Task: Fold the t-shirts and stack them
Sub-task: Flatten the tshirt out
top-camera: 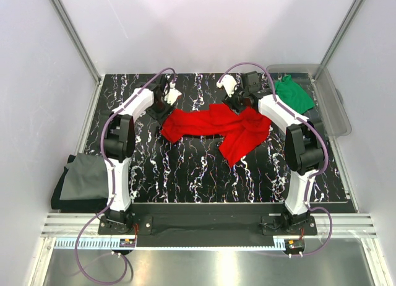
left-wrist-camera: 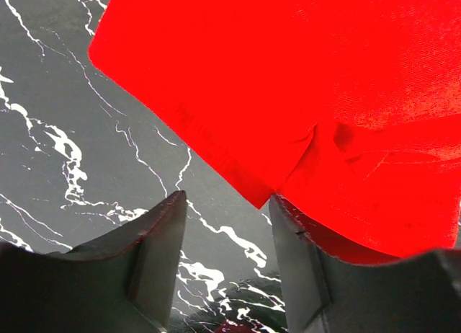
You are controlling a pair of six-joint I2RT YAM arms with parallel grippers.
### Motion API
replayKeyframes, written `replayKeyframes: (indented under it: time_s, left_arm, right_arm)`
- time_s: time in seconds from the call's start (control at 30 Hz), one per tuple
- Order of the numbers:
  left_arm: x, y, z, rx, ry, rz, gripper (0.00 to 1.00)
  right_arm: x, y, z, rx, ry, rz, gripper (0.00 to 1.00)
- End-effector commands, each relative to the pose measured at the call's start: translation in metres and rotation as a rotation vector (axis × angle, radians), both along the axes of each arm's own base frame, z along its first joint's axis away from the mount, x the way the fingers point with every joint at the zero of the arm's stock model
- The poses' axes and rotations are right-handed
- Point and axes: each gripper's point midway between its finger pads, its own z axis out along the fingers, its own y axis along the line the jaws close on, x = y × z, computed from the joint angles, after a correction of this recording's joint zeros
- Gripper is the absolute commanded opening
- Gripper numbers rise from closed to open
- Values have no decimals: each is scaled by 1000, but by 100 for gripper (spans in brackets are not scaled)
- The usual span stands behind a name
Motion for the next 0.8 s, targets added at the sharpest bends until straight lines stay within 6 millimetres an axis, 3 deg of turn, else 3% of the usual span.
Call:
replayKeyframes:
  time_s: [0.0, 0.63, 0.73, 0.77]
  left_arm:
    - [17, -1, 15, 14, -67, -24, 53]
    - [9, -12, -5, -3, 5, -60, 40]
    - [9, -13, -7, -8, 13, -64, 33]
    - [9, -13, -7, -11, 15, -65, 25]
  right_arm:
    - [6, 7, 15, 16, -32, -8, 60]
    - [5, 5, 13, 0, -34, -17, 60]
    - [6, 4, 12, -1, -32, -19, 60]
    - [7, 4, 12, -1, -34, -20, 60]
